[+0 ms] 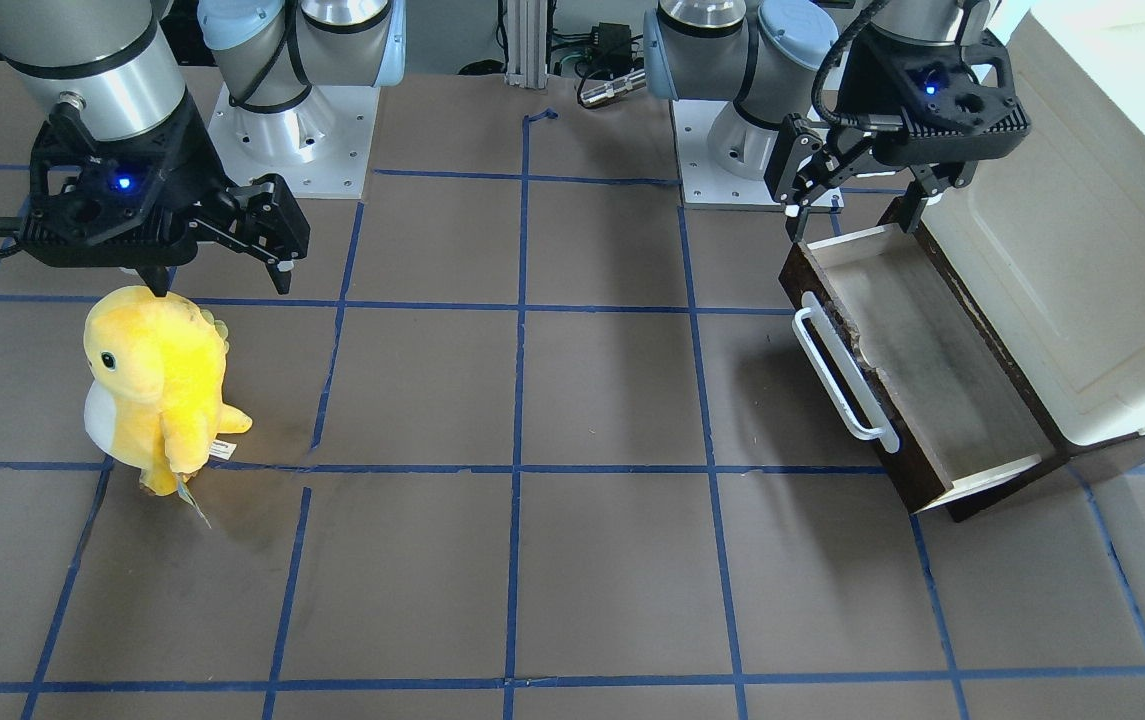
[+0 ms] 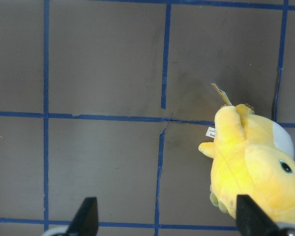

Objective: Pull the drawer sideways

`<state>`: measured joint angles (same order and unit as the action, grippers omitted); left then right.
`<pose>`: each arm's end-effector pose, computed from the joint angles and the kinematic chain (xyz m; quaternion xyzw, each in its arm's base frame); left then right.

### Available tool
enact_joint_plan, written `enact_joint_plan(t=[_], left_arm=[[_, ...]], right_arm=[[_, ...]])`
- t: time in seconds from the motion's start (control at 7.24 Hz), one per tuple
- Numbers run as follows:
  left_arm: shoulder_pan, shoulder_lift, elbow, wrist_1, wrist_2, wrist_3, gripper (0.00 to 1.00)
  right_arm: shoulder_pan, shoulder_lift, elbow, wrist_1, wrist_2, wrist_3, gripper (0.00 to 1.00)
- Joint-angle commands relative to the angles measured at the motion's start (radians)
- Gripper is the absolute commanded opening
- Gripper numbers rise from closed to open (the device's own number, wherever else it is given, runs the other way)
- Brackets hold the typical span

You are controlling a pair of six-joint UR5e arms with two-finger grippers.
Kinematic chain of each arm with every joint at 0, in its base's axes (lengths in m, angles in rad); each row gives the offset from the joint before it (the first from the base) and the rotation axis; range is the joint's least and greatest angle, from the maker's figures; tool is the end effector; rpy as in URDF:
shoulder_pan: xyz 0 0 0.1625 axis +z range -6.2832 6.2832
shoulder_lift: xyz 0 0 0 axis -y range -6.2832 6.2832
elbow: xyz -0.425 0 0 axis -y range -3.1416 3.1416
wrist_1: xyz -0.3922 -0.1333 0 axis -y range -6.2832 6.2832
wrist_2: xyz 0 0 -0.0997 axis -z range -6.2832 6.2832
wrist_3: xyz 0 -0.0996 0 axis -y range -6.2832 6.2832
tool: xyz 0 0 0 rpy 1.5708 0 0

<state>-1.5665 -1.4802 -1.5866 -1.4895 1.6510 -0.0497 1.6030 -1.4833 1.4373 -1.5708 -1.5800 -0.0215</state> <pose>-0.1233 -0.4671 0.5325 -0.0300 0.9957 -0.0788 0.0382 0.1495 -0.5286 0.5090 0.0267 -0.9994 0.0230 0.0045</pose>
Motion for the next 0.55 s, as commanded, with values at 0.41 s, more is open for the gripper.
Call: enact_joint_plan(t=[0.41], left_arm=[[-0.001,0.0,-0.007,0.0,-0.04,0.007,1.0]], right_arm=[[0.0,0.0,0.0,0.0,0.0,0.0,1.0]])
